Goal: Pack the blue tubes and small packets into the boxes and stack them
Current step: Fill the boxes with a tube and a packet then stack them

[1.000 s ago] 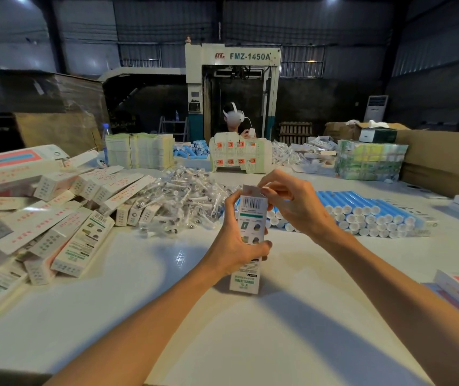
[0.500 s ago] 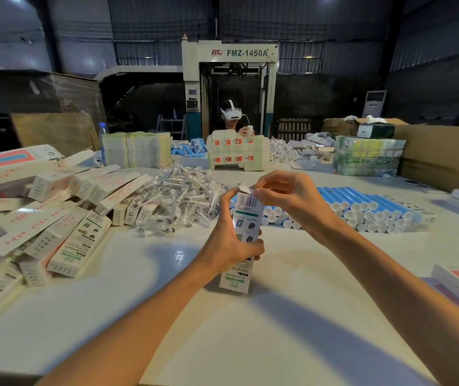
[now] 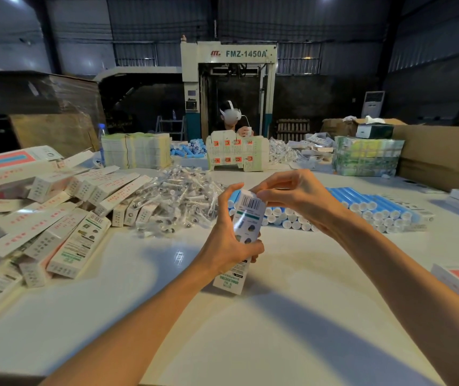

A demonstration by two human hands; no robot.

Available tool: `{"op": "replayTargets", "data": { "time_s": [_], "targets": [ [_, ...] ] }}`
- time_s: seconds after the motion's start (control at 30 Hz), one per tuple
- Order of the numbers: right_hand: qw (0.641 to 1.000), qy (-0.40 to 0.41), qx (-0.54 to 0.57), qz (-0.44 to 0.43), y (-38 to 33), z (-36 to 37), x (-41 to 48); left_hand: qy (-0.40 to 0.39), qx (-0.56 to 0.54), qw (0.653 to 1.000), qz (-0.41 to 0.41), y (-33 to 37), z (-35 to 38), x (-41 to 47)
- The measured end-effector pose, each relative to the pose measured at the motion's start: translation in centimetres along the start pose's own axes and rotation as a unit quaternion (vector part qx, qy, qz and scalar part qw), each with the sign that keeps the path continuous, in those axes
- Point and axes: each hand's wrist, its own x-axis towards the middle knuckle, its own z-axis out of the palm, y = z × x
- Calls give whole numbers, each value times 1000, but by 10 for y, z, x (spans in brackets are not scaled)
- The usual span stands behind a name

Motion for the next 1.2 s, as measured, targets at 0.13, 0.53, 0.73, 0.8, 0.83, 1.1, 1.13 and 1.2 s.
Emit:
{"op": "replayTargets", "data": {
  "time_s": [0.13, 0.53, 0.73, 0.8, 0.83, 1.1, 1.13, 1.2],
  "targets": [
    [999, 7, 31, 4, 5, 2, -4, -4, -7, 1000, 3, 3, 1, -1],
    [989, 104, 90, -49, 38, 43, -22, 78, -100, 992, -7, 11, -5, 2],
    [986, 121, 102, -45, 38, 46, -20, 91, -104, 990, 6, 8, -3, 3],
    [987, 124, 88, -45, 38, 48, -19, 101, -100, 990, 7, 6, -2, 4],
    [988, 123, 81, -44, 39, 50, -19, 110, -88, 990, 7, 4, -1, 4],
    [984, 53, 164, 52, 45, 78, -32, 173, -132, 975, -54, -6, 4, 7],
    [982, 19, 166, 82, 46, 82, -35, 175, -132, 974, -61, -6, 4, 6],
    [974, -42, 184, 125, 44, 89, -42, 169, -120, 975, -84, -6, 2, 5]
  ]
}}
